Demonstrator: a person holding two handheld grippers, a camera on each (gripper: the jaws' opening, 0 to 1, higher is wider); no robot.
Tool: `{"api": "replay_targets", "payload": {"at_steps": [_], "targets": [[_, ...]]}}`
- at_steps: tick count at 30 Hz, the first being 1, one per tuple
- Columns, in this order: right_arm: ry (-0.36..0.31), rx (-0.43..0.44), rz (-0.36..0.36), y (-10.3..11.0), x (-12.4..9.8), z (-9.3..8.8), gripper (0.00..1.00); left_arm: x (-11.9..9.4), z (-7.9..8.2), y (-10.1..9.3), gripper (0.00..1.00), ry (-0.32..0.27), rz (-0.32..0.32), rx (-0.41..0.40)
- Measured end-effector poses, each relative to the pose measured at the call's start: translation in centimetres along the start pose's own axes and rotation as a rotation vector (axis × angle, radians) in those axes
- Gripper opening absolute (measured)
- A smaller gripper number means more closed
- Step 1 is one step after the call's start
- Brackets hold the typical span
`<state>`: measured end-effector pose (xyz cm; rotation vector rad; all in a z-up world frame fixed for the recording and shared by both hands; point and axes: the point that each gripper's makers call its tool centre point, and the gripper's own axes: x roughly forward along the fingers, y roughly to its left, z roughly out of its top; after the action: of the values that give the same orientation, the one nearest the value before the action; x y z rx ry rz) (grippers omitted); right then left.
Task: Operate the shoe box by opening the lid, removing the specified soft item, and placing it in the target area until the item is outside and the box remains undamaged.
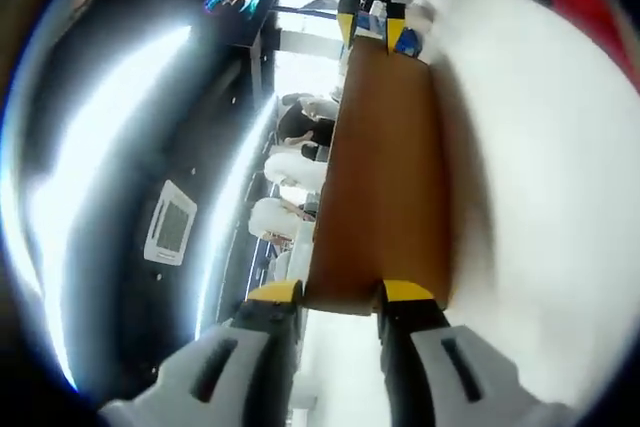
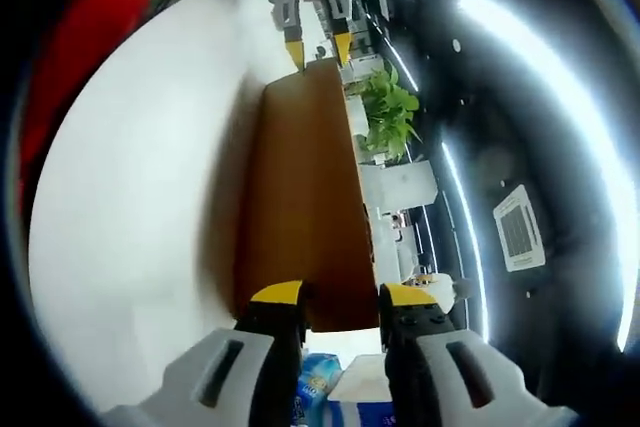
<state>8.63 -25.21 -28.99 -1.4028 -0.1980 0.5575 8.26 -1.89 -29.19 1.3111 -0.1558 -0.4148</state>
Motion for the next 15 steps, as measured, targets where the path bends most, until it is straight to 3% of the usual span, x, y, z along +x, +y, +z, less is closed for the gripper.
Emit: {"api": "replay_targets", "payload": {"at_steps": [15], "targets": [[0.02, -0.013, 0.034, 1.0, 0.3, -0.4, 0.28, 0.0, -0.2, -1.1, 0.3, -0.007, -0.003, -0.012]]}}
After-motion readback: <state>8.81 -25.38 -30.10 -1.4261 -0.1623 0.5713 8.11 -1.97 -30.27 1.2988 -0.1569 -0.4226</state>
